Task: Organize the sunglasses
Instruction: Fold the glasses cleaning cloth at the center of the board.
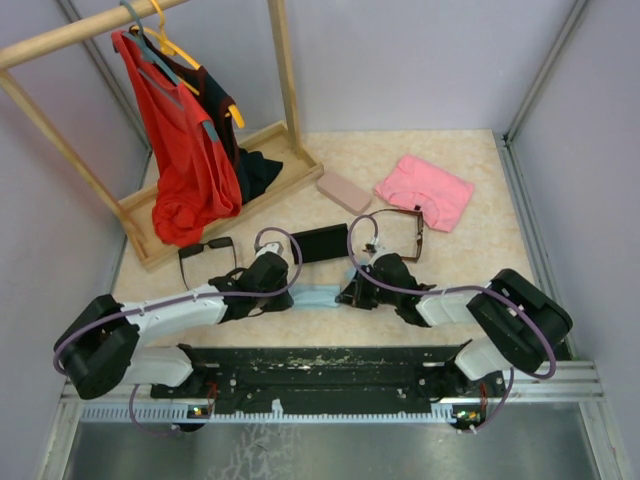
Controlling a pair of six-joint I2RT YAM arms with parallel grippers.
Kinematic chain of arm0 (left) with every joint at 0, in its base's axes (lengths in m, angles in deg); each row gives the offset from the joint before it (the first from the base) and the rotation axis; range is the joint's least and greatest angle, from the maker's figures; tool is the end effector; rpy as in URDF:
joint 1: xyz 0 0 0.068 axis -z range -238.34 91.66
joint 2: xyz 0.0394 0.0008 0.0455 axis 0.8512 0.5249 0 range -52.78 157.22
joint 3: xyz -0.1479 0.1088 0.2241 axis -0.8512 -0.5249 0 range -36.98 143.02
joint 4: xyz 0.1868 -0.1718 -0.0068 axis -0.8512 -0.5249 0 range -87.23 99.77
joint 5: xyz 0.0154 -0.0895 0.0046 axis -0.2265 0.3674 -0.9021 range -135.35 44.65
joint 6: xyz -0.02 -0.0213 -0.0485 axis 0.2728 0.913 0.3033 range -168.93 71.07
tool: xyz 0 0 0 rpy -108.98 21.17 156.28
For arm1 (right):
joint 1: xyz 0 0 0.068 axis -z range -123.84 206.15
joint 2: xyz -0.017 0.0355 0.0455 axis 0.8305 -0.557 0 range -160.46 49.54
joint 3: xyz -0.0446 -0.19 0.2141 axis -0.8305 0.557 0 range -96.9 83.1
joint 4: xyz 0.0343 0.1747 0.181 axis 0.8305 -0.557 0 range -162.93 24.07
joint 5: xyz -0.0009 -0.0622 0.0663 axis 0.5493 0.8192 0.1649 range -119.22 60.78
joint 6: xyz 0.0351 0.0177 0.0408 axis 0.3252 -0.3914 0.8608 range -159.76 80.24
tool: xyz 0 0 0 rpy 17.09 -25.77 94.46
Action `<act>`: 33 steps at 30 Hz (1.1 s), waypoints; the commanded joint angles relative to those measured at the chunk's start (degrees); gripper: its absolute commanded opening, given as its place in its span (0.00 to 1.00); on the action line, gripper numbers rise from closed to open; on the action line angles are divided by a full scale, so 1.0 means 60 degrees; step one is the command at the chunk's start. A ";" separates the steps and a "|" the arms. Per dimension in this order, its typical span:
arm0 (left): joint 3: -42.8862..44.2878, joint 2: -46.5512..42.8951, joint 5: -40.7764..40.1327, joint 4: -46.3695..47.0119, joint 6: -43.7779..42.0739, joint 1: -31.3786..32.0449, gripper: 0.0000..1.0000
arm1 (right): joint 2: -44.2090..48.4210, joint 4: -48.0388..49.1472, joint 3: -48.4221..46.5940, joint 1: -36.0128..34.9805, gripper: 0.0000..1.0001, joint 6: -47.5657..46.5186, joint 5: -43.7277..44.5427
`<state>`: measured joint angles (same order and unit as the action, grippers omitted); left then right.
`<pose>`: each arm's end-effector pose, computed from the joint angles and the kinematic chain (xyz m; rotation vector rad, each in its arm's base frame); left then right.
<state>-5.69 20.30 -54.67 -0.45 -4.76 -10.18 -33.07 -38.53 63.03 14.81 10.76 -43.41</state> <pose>0.1545 -0.1628 0.1805 0.0171 2.5277 -0.4849 0.1724 0.1647 0.1454 0.0379 2.4163 1.1081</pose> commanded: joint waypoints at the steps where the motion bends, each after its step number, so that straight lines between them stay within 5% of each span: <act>1: -0.0088 0.0188 -0.0017 0.0185 0.0066 0.0032 0.01 | 0.0042 0.0261 -0.0512 0.0090 0.00 -0.0217 0.0304; 20: 0.0027 0.0505 -0.0203 0.0200 -0.0007 0.0043 0.01 | -0.0082 -0.0201 -0.0639 0.0092 0.05 -0.0540 0.0585; 25: 0.0029 0.0558 -0.0230 0.0209 -0.0071 0.0041 0.09 | -0.0089 -0.0297 -0.0689 0.0079 0.18 -0.0554 0.0678; 33: 0.0042 0.0398 -0.0248 0.0099 -0.0074 0.0034 0.25 | 0.0152 -0.0625 -0.0703 0.0039 0.23 -0.0637 0.0888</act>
<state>-5.71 23.21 -55.31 1.06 -4.85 -10.11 -33.47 -42.16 61.21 14.81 8.21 -39.81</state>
